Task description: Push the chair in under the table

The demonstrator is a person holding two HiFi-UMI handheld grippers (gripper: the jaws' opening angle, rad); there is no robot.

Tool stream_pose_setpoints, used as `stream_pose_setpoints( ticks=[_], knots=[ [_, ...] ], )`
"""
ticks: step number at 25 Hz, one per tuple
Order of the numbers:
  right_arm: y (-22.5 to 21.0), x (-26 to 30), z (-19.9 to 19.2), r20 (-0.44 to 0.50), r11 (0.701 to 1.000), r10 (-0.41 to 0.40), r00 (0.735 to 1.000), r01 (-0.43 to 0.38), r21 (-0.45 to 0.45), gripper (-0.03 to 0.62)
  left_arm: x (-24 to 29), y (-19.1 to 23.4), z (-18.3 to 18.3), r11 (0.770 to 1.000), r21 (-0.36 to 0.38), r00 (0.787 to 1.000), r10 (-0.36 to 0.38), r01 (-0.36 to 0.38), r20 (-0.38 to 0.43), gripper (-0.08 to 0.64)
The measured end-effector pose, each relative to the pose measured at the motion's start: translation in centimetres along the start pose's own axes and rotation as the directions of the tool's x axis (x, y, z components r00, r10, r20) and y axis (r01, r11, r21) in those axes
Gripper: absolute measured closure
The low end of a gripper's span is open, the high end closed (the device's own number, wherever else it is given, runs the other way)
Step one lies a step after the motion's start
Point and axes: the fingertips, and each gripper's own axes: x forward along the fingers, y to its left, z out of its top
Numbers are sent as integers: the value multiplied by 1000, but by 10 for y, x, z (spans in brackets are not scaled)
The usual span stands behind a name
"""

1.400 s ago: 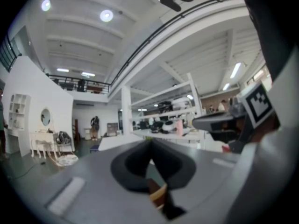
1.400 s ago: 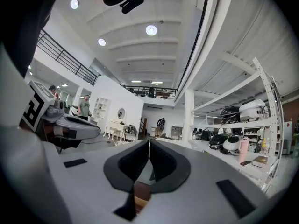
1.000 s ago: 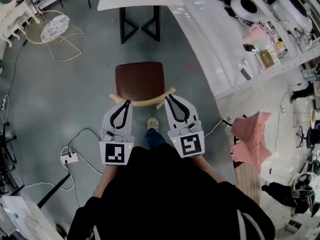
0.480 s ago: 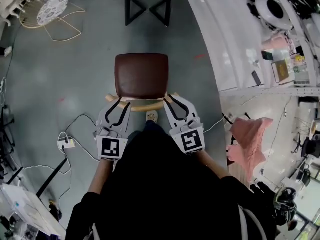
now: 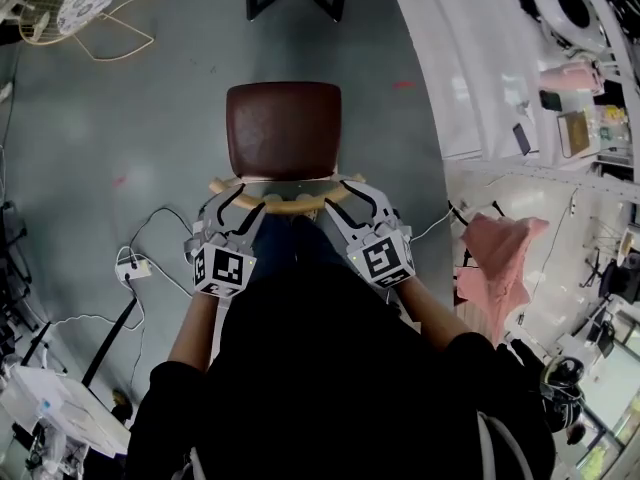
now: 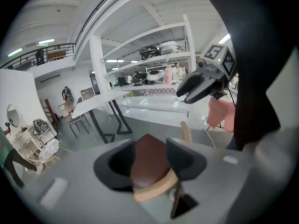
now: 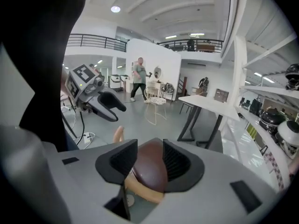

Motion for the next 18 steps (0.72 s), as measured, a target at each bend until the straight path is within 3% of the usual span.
stream_pose_setpoints(
  ticks=[4,9,14,18],
  knots=[
    [8,10,-29,-87,998,48,995,-51,-33,433,10,-10,-33,997,-7,994,-72,72,-87,327],
    [18,23,-65,-210,994,99,973,-104,-16,422,23,-27,-65,984,26,970,-170,177,-173,294],
    [33,32,-95,-320,983,123,940,-160,-91,408,31,-31,-92,963,138,945,-187,230,-267,274],
    [46,42,-117,-398,954,140,907,-231,-192,400,34,-35,-112,941,200,924,-201,274,-325,268]
  ],
)
